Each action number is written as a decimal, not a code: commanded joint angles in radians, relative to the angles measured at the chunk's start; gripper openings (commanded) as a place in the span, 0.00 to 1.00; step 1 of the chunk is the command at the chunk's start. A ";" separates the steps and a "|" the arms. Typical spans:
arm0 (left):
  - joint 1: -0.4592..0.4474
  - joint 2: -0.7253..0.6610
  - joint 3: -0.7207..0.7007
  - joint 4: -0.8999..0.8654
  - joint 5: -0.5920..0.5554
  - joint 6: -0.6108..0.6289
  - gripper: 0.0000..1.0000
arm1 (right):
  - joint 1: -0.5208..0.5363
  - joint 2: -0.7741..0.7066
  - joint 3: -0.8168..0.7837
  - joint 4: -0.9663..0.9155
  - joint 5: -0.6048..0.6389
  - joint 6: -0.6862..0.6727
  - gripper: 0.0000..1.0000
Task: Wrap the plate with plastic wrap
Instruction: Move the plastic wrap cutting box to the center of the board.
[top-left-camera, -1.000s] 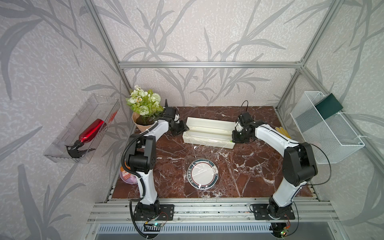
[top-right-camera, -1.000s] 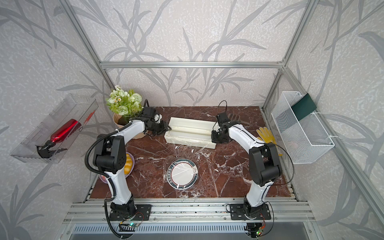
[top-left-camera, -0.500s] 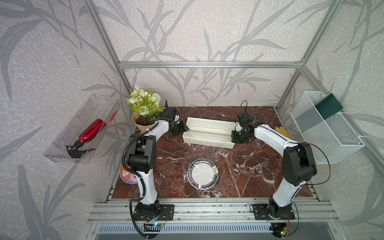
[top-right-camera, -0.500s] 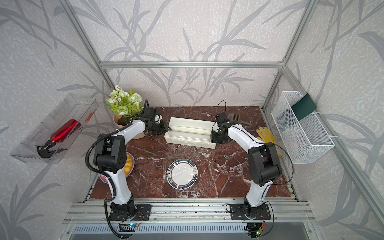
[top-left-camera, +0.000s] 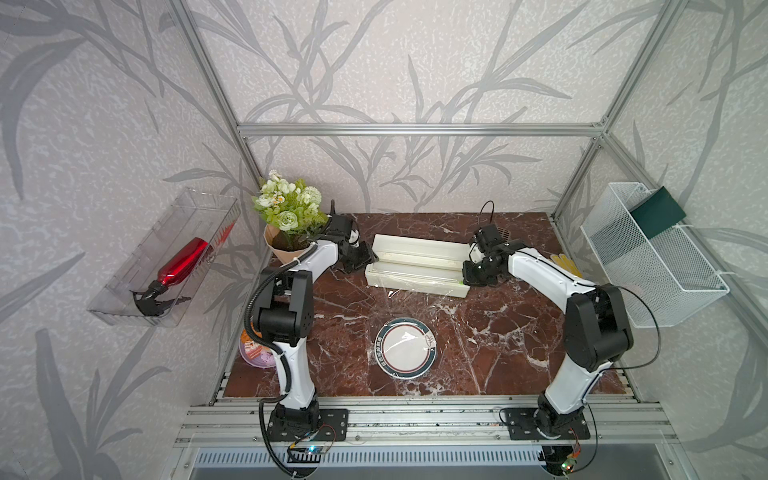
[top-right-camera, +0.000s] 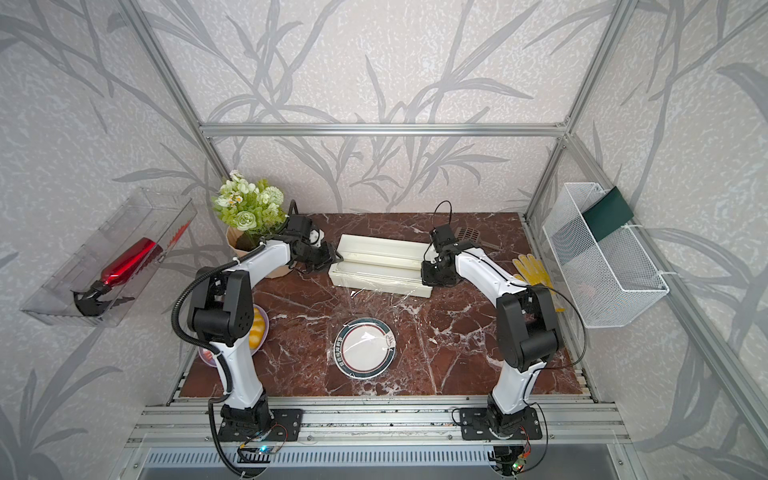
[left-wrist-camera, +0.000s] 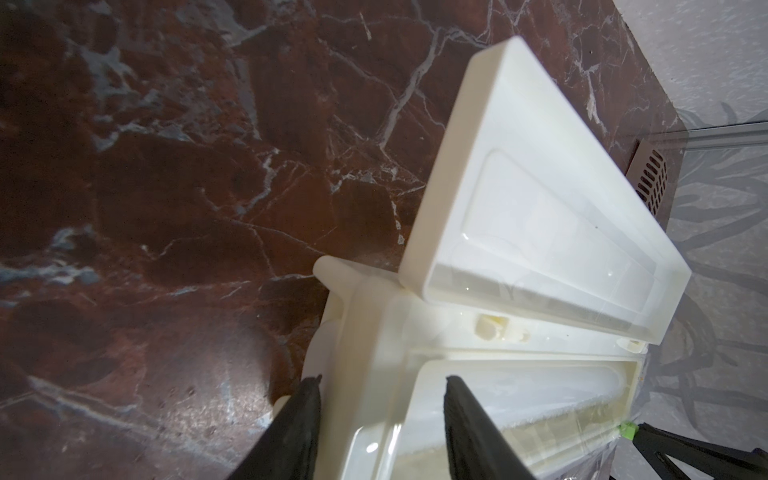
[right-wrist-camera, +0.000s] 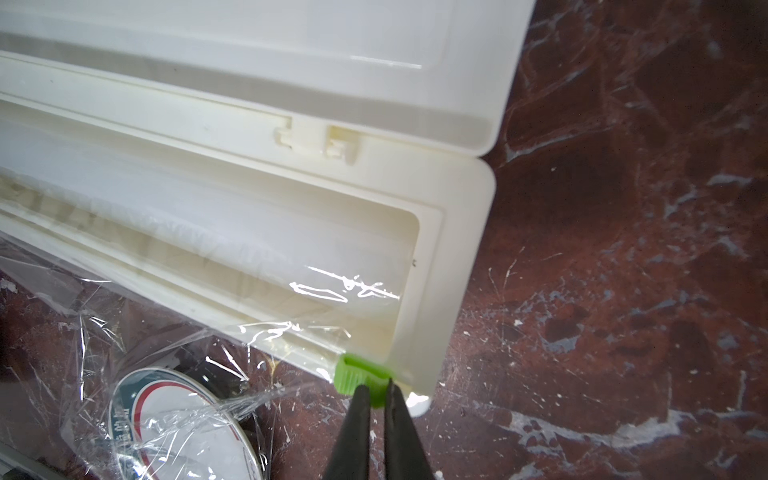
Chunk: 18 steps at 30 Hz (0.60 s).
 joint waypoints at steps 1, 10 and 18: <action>-0.012 0.028 -0.004 0.019 0.030 -0.010 0.48 | 0.012 0.051 -0.006 0.000 0.032 0.001 0.10; 0.004 0.096 0.081 0.000 0.038 -0.018 0.48 | -0.009 0.093 0.009 0.015 0.040 0.008 0.10; 0.004 0.135 0.147 0.007 0.050 -0.031 0.48 | -0.028 0.138 0.070 0.003 0.045 0.005 0.10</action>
